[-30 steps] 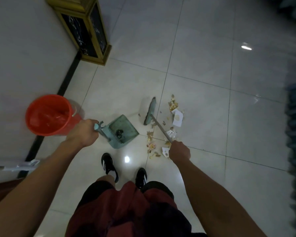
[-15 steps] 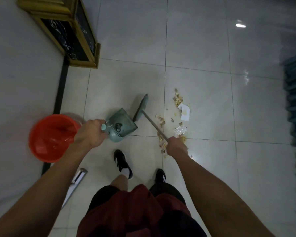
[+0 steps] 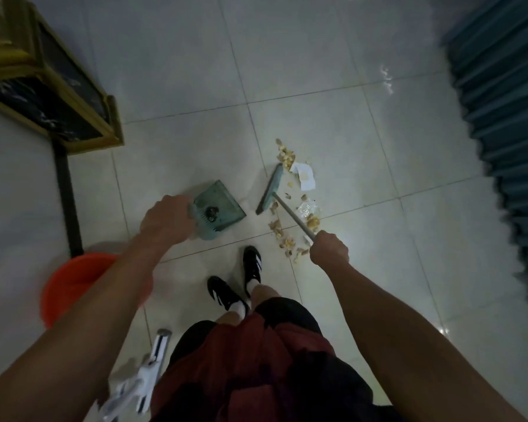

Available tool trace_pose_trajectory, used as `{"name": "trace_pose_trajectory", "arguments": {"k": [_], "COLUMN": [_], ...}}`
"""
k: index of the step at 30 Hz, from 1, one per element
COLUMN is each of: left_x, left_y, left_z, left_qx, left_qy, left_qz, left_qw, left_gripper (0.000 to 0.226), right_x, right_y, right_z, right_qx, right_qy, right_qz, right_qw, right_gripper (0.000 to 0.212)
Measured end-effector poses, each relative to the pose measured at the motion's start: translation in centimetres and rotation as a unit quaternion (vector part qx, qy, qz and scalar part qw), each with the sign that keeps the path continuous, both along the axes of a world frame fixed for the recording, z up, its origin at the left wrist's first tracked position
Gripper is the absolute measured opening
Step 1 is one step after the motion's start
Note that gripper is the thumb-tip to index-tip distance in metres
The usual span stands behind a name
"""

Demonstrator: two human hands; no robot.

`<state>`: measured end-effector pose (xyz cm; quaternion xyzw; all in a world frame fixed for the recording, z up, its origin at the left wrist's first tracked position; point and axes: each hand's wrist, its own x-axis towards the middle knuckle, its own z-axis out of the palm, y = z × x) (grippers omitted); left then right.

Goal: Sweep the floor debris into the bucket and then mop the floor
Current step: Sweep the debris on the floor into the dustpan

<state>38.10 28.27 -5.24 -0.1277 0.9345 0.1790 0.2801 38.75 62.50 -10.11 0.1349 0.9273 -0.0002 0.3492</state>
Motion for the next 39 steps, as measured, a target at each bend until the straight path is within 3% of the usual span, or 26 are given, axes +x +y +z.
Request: {"name": "trace_pose_trajectory", "arguments": {"k": [9, 18, 22, 25, 29, 32, 39], "left_x": [-11.0, -20.6, -25.3, -29.3, -35.7, -39.6, -45.4], "left_y": [2.1, -0.8, -2.5, -3.7, -5.7, -7.6, -6.9], "left_z": [0.5, 1.9, 2.1, 1.5, 0.7, -0.6, -0.4], "left_qx": [0.016, 0.004, -0.005, 0.013, 0.013, 0.014, 0.022], "left_qy": [0.009, 0.026, 0.026, 0.024, 0.017, 0.020, 0.002], "left_qz": [-0.079, -0.089, -0.122, -0.145, -0.173, -0.202, -0.287], "left_qw": [0.997, 0.996, 0.992, 0.989, 0.985, 0.979, 0.958], "left_gripper": [0.010, 0.009, 0.015, 0.022, 0.010, 0.021, 0.014], "right_x": [-5.0, -15.7, -21.1, -25.0, -29.5, -31.6, -29.9], "right_y": [1.1, -2.2, -4.6, -6.3, -8.9, -10.4, -11.6], "right_z": [-1.5, -2.8, -2.9, -3.9, -4.5, -5.7, -6.4], "right_qx": [-0.091, -0.254, -0.286, -0.307, -0.288, -0.260, -0.123], "right_qy": [0.010, 0.064, 0.044, 0.028, 0.018, 0.009, -0.008], "right_qz": [-0.180, -0.297, -0.361, -0.419, -0.391, -0.356, -0.320], "right_qw": [0.979, 0.918, 0.886, 0.854, 0.874, 0.897, 0.939], "right_gripper": [0.025, 0.024, 0.013, 0.018, 0.033, 0.043, 0.024]}}
